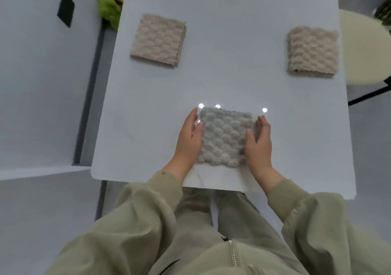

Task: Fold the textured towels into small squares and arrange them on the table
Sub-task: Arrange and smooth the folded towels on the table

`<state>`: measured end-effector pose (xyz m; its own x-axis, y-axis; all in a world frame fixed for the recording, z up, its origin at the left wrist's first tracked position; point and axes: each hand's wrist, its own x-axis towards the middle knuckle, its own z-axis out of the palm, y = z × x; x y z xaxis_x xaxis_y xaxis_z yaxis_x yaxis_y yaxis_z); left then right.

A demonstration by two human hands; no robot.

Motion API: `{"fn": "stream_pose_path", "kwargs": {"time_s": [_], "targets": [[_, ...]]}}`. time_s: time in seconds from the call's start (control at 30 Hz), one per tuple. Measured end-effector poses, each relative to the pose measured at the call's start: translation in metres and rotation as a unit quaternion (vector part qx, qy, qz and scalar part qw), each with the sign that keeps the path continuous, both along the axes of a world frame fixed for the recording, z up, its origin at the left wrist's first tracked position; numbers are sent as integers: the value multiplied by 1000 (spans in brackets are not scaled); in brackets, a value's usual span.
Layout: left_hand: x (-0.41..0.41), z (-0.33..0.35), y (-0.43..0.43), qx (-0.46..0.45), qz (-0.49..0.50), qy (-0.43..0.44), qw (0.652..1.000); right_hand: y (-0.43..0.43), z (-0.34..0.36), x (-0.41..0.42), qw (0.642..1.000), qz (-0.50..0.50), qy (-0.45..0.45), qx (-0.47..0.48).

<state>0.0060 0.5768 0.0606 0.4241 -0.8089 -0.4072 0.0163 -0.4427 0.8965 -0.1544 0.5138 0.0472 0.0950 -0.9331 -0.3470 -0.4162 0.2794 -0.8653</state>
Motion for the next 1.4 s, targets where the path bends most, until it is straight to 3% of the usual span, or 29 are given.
{"fn": "stream_pose_path", "kwargs": {"time_s": [0.33, 0.57, 0.77, 0.97, 1.1, 1.2, 1.27, 1.33, 1.4], "targets": [[-26, -8, 19, -34, -60, -23, 997, 33, 8, 0, 999, 50, 8, -8], [-33, -10, 35, -18, 19, 36, 999, 36, 5, -26, 1000, 16, -4, -2], [-48, -10, 32, -34, 13, 19, 999, 51, 6, -6, 999, 44, -7, -21], [-32, 3, 30, -5, -22, 18, 1000, 48, 5, -18, 999, 36, 1, -22], [6, 6, 38, 86, 8, 22, 996, 29, 10, -30, 997, 59, 41, -32], [28, 8, 51, 208, -46, 156, 964, 9, 20, -26, 991, 104, 67, -54], [27, 12, 60, 275, -230, 218, 908, -6, 27, -15, 980, 167, 90, -63], [12, 11, 64, 298, -411, 210, 835, -22, 32, 1, 959, 245, 127, -70], [-8, 4, 62, 276, -490, 202, 802, -35, 37, 20, 924, 330, 178, -70]]}}
